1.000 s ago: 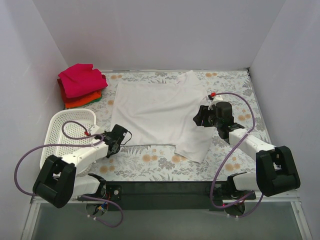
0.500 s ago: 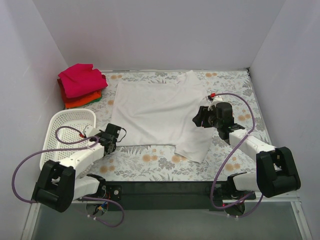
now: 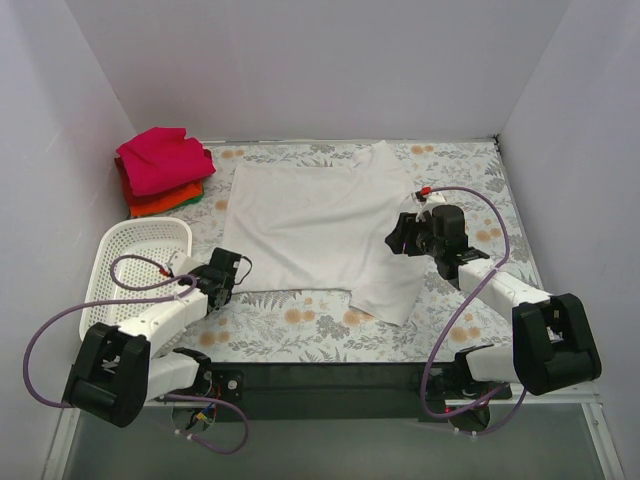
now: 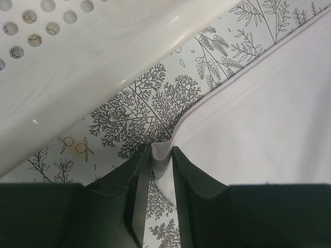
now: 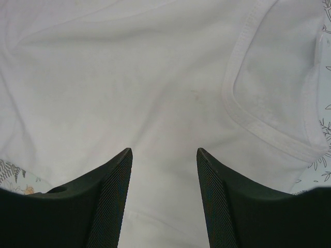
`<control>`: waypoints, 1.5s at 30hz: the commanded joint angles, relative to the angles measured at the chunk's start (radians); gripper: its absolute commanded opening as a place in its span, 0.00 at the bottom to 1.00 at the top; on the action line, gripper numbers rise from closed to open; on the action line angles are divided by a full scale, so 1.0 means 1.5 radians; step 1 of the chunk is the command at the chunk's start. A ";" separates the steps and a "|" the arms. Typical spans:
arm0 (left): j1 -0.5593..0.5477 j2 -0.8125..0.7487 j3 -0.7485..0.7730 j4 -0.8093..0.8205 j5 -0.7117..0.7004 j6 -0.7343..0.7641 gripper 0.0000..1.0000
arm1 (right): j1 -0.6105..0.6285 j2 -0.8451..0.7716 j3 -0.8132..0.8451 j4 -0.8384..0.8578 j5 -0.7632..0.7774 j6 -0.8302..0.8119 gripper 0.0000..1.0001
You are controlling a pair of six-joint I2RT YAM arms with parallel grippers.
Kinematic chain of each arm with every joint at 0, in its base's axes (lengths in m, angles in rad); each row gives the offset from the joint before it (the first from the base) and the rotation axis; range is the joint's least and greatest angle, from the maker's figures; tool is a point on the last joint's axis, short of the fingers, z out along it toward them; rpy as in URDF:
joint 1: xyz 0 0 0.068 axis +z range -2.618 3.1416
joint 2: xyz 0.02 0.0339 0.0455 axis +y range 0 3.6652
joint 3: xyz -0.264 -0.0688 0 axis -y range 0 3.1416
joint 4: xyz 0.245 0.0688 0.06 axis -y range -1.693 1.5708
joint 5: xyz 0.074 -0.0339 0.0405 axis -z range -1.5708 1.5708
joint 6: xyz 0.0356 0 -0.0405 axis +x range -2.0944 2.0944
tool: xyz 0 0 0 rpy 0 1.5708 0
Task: Fold and stack the t-shirts
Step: Fold the tshirt
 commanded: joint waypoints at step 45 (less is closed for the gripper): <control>0.008 -0.054 0.008 0.136 0.033 0.236 0.00 | 0.298 -0.251 -0.123 -0.492 0.292 0.316 0.50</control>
